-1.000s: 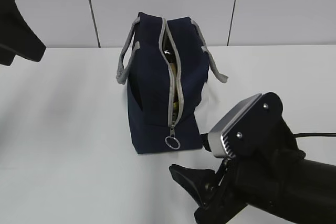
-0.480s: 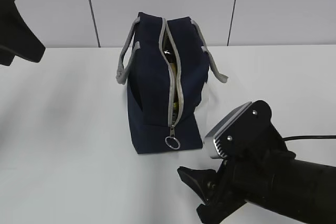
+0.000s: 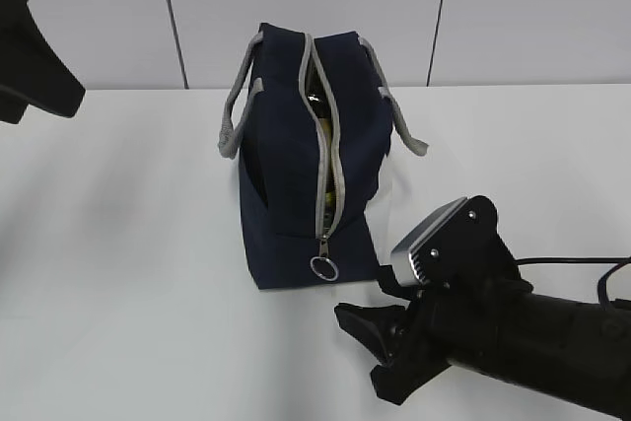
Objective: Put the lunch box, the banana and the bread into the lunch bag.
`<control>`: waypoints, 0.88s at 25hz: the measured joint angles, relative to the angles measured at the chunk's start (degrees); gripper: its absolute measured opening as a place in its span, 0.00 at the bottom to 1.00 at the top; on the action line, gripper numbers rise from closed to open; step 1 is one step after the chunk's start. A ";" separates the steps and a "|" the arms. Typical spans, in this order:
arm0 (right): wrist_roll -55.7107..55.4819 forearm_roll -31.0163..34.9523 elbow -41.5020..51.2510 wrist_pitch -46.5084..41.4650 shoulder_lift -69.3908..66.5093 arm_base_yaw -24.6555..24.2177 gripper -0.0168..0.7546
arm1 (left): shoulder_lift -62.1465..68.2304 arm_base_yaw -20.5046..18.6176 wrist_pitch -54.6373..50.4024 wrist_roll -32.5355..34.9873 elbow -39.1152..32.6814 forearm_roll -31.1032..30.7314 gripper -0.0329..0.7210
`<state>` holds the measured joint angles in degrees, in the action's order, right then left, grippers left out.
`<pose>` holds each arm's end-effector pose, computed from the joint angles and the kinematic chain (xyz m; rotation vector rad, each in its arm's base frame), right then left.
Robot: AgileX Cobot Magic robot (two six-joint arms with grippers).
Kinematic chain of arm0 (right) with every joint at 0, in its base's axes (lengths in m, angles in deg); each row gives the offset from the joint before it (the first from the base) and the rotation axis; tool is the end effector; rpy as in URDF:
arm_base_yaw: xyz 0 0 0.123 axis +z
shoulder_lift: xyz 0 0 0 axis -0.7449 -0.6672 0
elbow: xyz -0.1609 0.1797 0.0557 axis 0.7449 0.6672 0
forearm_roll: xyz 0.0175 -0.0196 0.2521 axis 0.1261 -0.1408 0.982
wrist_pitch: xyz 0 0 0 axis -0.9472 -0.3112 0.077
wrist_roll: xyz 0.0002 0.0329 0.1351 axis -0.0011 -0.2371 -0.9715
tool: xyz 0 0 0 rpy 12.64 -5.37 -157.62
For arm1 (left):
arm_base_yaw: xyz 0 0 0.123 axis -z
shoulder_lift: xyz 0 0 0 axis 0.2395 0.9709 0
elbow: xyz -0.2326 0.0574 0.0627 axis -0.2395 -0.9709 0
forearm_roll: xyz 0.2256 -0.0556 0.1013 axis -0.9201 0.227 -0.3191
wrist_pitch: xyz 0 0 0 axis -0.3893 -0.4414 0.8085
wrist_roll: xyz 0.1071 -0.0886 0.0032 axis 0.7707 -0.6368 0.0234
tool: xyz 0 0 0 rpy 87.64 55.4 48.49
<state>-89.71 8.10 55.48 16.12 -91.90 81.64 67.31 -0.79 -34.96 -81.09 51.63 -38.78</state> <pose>0.2333 0.1832 0.0666 -0.8586 1.9403 0.4437 0.2631 -0.1050 0.2869 0.3832 2.6138 -0.4961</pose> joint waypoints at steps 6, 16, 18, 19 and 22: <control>-1.86 -4.47 -2.14 4.07 -5.33 -1.54 0.53 | 0.00 0.00 0.09 0.13 0.00 -0.04 0.62; -2.54 -5.53 -7.45 4.64 -10.51 -1.79 0.50 | 0.00 0.00 0.21 0.20 0.00 -0.12 0.62; -2.54 -5.61 -7.94 4.64 -10.51 -2.29 0.45 | 0.00 0.00 0.21 0.20 0.00 -0.19 0.62; -2.54 -5.66 -8.18 4.64 -10.51 -2.61 0.42 | 0.00 0.00 0.21 0.25 0.00 -0.25 0.62; -2.71 -6.14 -8.71 4.65 -10.51 -4.36 0.35 | 0.00 0.00 0.21 0.25 0.00 -0.30 0.62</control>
<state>-92.41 1.96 46.77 20.78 -102.41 77.28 67.31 -0.79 -34.75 -80.84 51.63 -39.09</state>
